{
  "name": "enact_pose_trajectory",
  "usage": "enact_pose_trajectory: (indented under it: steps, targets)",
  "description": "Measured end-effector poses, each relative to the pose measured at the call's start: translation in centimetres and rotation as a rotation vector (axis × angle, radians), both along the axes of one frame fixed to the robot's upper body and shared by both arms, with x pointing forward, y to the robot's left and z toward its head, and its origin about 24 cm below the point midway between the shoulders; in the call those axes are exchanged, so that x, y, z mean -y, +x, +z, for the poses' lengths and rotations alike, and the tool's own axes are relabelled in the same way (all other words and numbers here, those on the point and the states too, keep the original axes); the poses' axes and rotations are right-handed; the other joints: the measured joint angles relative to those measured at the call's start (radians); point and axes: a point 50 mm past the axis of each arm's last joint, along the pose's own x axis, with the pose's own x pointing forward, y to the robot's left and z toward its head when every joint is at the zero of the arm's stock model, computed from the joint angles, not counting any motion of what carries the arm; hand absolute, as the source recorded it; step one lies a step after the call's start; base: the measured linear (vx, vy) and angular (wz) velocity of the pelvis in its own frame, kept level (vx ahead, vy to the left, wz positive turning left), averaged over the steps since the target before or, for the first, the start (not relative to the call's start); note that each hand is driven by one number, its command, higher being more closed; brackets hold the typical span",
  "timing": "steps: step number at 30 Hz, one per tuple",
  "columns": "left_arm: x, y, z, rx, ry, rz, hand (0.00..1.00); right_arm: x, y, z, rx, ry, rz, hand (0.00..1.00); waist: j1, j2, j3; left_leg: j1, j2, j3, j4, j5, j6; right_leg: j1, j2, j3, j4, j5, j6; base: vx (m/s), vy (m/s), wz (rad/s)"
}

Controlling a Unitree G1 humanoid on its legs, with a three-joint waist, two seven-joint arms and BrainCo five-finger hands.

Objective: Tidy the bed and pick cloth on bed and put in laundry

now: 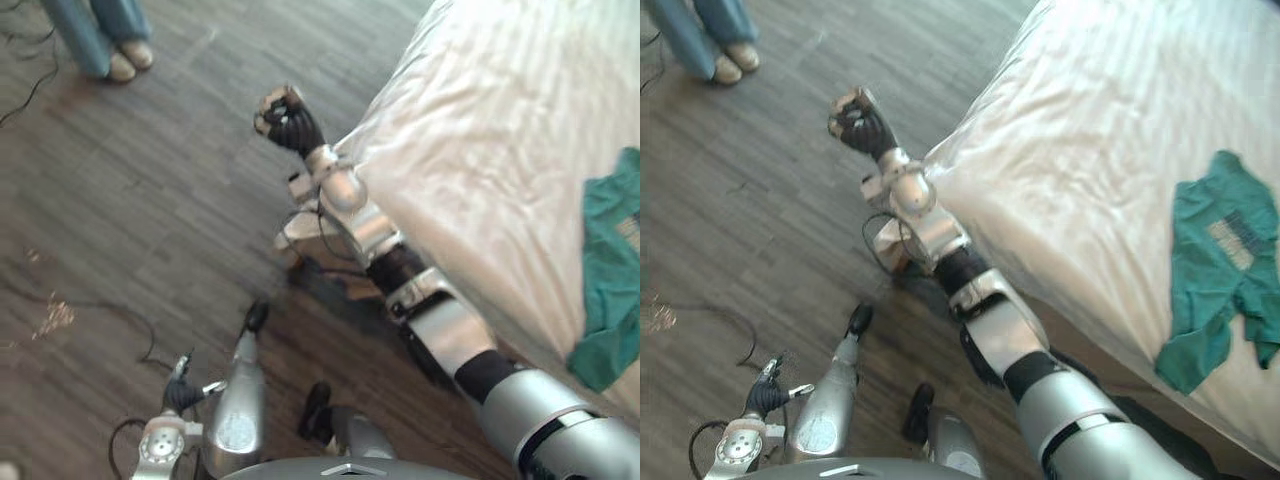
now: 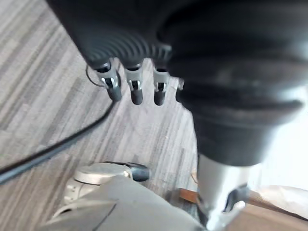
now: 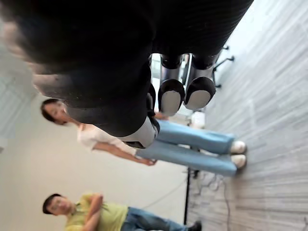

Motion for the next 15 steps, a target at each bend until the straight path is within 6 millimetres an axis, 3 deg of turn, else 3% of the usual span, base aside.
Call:
enact_pose_trajectory:
  steps: [1, 2, 3, 4, 9, 12, 15]
  targets:
    - [0.2, 0.5, 0.2, 0.020, -0.008, 0.001, 0.00, 0.7, 0.3, 1.0, 0.019, 0.016, -0.026, 1.00, 0.004, -0.002, 0.021, -0.025, -0.019, 0.000, 0.070, 0.036, 0.048, -0.015, -0.016, -0.006, 0.011, -0.004, 0.006, -0.07, -0.021, 0.72]
    - [0.9, 0.7, 0.3, 0.036, -0.033, -0.002, 0.00, 1.9, 0.5, 2.9, 0.063, 0.029, -0.061, 1.00, 0.020, 0.041, 0.043, -0.006, -0.010, 0.005, 0.106, 0.016, 0.026, -0.044, -0.010, -0.017, 0.049, -0.008, 0.009, -0.02, -0.020, 0.60]
    - [1.3, 1.1, 0.4, 0.050, -0.045, -0.011, 0.00, 2.8, 0.5, 4.5, 0.105, 0.037, -0.085, 1.00, 0.004, 0.062, 0.060, -0.007, -0.015, -0.008, 0.042, 0.060, 0.013, -0.078, -0.015, -0.027, 0.088, -0.016, 0.009, -0.04, -0.040, 0.52]
    - [1.8, 1.4, 0.6, 0.075, -0.064, -0.016, 0.00, 4.0, 0.5, 6.8, 0.161, 0.038, -0.140, 1.00, 0.013, 0.076, 0.081, -0.015, -0.009, -0.012, -0.039, 0.112, 0.010, -0.138, -0.028, -0.027, 0.133, -0.030, 0.009, -0.04, -0.035, 0.46]
    - [2.4, 2.0, 1.0, 0.108, -0.084, -0.040, 0.00, 7.6, 0.1, 10.9, 0.269, 0.025, -0.259, 1.00, 0.023, 0.114, 0.138, -0.075, -0.035, -0.007, -0.042, 0.139, 0.015, -0.245, -0.071, -0.019, 0.242, -0.073, 0.009, -0.04, -0.066, 0.10]
    - [3.0, 2.4, 1.4, 0.134, -0.101, -0.060, 0.00, 10.0, -0.8, 13.7, 0.343, 0.033, -0.321, 1.00, 0.011, 0.153, 0.159, -0.120, -0.036, -0.010, -0.042, 0.157, 0.011, -0.303, -0.079, -0.022, 0.276, -0.078, 0.001, -0.05, -0.074, 0.01]
    - [4.0, 3.6, 1.9, 0.165, -0.116, -0.104, 0.00, 13.9, -1.9, 15.6, 0.405, 0.028, -0.448, 1.00, 0.002, 0.206, 0.172, -0.184, -0.033, -0.017, -0.043, 0.165, 0.006, -0.375, -0.080, -0.025, 0.303, -0.078, -0.001, -0.10, -0.083, 0.02]
